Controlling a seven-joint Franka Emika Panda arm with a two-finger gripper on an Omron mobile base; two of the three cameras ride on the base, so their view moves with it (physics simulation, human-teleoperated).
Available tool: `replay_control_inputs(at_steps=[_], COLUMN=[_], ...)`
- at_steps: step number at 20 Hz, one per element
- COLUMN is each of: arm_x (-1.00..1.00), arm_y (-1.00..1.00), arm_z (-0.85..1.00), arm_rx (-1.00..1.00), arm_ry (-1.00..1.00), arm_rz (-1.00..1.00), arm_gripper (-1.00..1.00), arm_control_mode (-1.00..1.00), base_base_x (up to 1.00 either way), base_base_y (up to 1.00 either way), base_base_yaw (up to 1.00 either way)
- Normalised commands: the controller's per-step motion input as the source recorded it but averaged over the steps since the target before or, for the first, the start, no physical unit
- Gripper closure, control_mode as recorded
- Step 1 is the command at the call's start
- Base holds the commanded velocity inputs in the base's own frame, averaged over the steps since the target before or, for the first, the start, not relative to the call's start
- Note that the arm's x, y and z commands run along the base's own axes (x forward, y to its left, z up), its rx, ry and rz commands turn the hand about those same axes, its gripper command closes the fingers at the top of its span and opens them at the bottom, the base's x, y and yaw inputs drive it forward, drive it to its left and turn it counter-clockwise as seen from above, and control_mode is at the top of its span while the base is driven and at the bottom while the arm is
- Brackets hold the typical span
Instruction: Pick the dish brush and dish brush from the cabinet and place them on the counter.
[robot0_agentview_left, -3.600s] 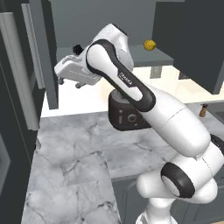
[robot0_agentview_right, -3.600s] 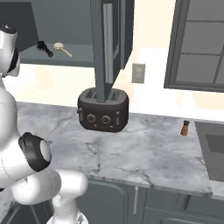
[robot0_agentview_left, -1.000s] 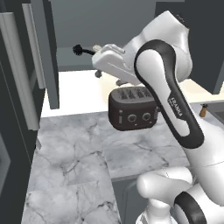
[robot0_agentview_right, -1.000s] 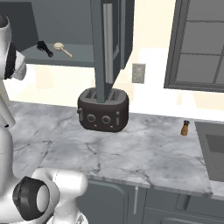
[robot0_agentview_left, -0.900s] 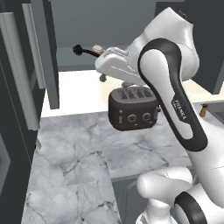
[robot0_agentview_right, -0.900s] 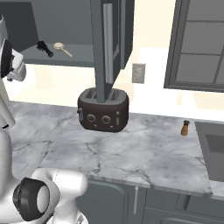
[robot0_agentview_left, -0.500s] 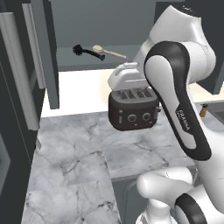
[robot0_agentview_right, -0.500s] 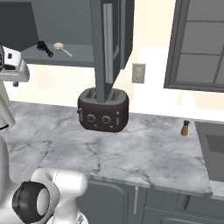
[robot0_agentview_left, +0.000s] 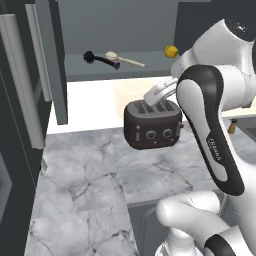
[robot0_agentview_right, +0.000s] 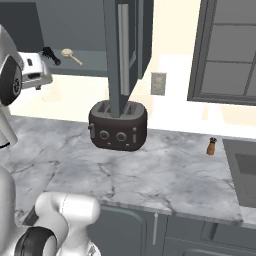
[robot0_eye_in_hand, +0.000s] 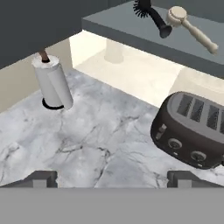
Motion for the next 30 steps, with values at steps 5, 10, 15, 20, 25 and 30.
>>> replay_control_inputs(at_steps=[5, 10, 15, 20, 25, 30], arm_x=[0.55, 0.79, 0.89, 0.85, 0.52, 0.03], arm_y=[-0.14, 0.00, 0.03, 0.07, 0.13, 0.00], arm_z=[0.00, 0.01, 0.04, 0.11, 0.22, 0.00], arm_rx=[0.00, 0.03, 0.02, 0.03, 0.02, 0.00], arm_ry=[-0.26, -0.18, -0.14, -0.10, -0.04, 0.00], arm_rz=[0.10, 0.05, 0.01, 0.00, 0.00, 0.00], arm_gripper=[-1.00, -1.00, -1.00, -1.00, -1.00, -1.00], arm_control_mode=[-1.00, -1.00, -1.00, -1.00, -1.00, -1.00], base_base_x=[0.00, 0.00, 0.00, 0.00, 0.00, 0.00], base_base_y=[0.00, 0.00, 0.00, 0.00, 0.00, 0.00], base_base_yaw=[0.00, 0.00, 0.00, 0.00, 0.00, 0.00])
